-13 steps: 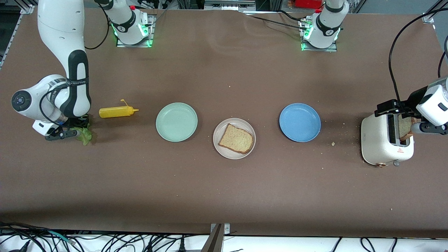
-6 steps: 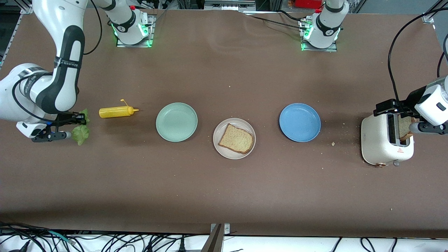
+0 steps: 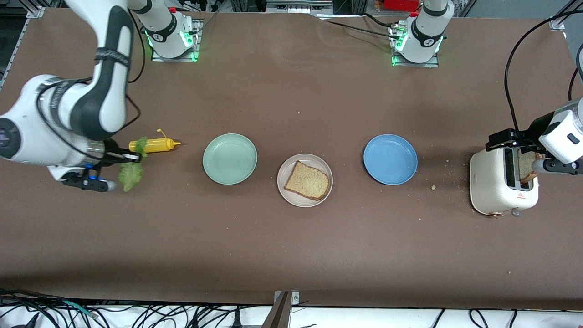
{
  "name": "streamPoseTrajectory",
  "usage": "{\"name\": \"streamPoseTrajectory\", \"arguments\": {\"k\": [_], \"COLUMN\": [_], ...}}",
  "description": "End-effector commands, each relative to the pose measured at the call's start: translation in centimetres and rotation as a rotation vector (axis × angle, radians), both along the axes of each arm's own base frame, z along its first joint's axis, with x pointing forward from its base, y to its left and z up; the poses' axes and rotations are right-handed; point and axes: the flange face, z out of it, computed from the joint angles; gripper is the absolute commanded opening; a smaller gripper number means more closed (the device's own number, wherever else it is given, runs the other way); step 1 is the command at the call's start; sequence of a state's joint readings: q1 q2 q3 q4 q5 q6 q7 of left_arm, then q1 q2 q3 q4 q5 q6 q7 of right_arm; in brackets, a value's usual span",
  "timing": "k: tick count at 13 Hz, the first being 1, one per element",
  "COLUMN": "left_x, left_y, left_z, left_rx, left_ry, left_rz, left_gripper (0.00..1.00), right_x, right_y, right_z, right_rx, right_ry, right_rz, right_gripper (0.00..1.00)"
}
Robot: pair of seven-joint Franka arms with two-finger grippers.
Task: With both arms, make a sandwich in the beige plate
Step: 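Carry the lettuce with the right gripper over the beige plate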
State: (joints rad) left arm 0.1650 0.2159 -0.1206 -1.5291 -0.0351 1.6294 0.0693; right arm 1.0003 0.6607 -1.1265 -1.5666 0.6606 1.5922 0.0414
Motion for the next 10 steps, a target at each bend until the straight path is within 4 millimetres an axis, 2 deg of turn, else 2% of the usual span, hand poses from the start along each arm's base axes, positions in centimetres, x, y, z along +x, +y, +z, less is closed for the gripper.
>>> {"name": "streamPoseTrajectory", "arguments": {"k": [1,2,6,8,10], "left_x": [-0.7,-0.7,-0.8,-0.7,-0.7], "left_y": [-0.1,0.0,0.4,0.5,0.4], "left_z": [0.6,0.6,0.6,0.4,0.5], "left_rx": [0.037,0.038,0.037,0.036,0.034], "left_ry": [0.004,0.005,0.008,0.008,0.008], "left_rz": [0.000,0.001,0.006,0.008,0.008], "left_gripper": [1.00,1.00,1.00,1.00,1.00], "right_x": [0.1,0.0,-0.5,-1.5,-2.0], "right_y": [7.9,10.7,19.8,24.8,28.6], "right_z": [0.0,-0.3,-1.9,-3.5,-5.4], "right_rx": [-0.011,0.000,0.071,0.118,0.156], "right_ry": [0.017,0.027,0.026,0.024,-0.020], "right_rz": [-0.159,-0.223,-0.496,-0.620,-0.728], "right_gripper": [0.00,0.00,0.00,0.00,0.00]}}
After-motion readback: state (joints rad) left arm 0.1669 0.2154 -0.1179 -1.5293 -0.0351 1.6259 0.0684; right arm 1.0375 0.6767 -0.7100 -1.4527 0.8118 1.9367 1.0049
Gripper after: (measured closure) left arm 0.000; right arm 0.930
